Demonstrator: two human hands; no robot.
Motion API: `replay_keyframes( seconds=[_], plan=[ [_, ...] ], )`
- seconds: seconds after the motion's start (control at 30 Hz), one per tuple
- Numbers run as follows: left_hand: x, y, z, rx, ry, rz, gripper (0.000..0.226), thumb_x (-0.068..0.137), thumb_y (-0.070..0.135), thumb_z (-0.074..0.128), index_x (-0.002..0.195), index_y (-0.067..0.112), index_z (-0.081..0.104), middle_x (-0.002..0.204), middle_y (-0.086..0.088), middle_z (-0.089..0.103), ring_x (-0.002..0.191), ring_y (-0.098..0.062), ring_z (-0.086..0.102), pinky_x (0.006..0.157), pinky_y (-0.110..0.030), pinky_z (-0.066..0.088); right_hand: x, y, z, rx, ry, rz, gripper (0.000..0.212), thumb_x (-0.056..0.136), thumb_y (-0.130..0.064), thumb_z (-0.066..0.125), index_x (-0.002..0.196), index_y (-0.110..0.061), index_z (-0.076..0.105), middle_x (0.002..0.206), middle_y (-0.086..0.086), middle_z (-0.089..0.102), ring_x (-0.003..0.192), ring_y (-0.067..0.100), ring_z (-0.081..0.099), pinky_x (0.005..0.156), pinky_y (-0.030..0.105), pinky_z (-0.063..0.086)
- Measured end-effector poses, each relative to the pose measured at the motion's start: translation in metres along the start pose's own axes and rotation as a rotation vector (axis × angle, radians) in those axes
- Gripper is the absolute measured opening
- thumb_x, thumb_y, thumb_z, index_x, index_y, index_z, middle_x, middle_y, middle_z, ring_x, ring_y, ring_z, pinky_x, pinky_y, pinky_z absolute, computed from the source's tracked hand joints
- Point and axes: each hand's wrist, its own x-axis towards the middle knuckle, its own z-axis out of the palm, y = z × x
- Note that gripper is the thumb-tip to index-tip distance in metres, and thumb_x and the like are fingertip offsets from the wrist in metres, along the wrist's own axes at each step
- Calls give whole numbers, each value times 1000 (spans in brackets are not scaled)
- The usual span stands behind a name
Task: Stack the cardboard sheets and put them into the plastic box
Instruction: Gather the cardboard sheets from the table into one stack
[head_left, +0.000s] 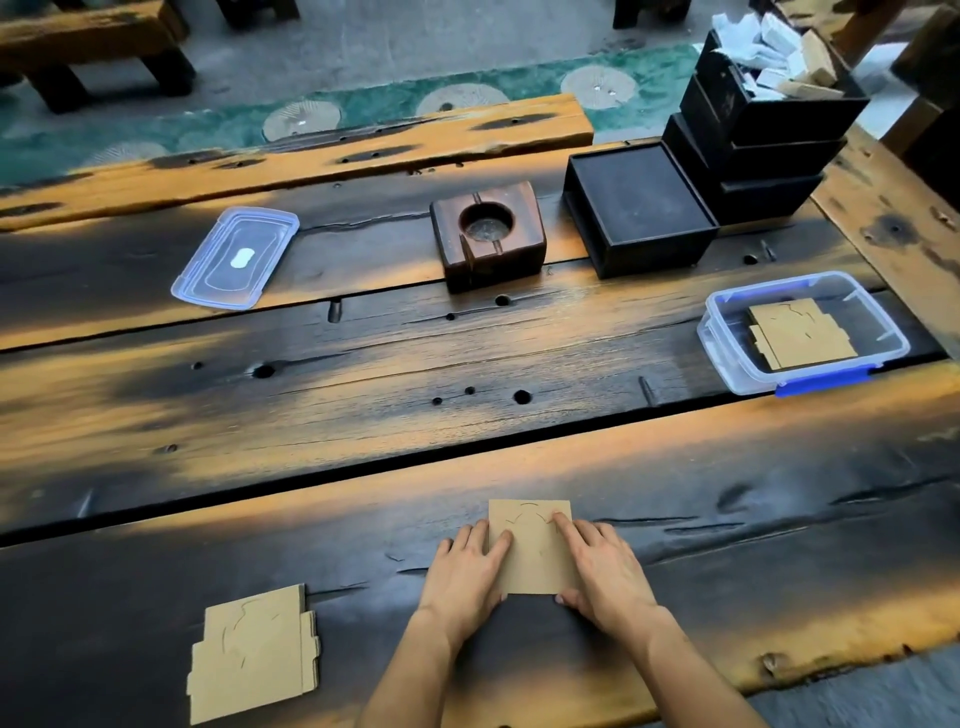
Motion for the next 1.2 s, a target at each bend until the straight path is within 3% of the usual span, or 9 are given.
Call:
replay_keyframes(
  seconds=[0.6,1.2],
  plan=[
    [-93,-106,10,-72,107,-82,71,94,39,65,154,24,29,161,-13,30,144,-32,32,111,-44,33,-4,-131,12,-54,66,-122,89,81,-56,75,150,-24,29,142,1,43,133,26,39,112,37,36],
    [-208,-237,37,-140,148,-142,68,94,41,65,152,23,33,162,-11,28,146,-30,30,115,-42,28,-10,-303,37,-146,40,-171,89,80,-59,73,149,-22,31,142,2,44,131,27,41,110,37,35]
  ],
)
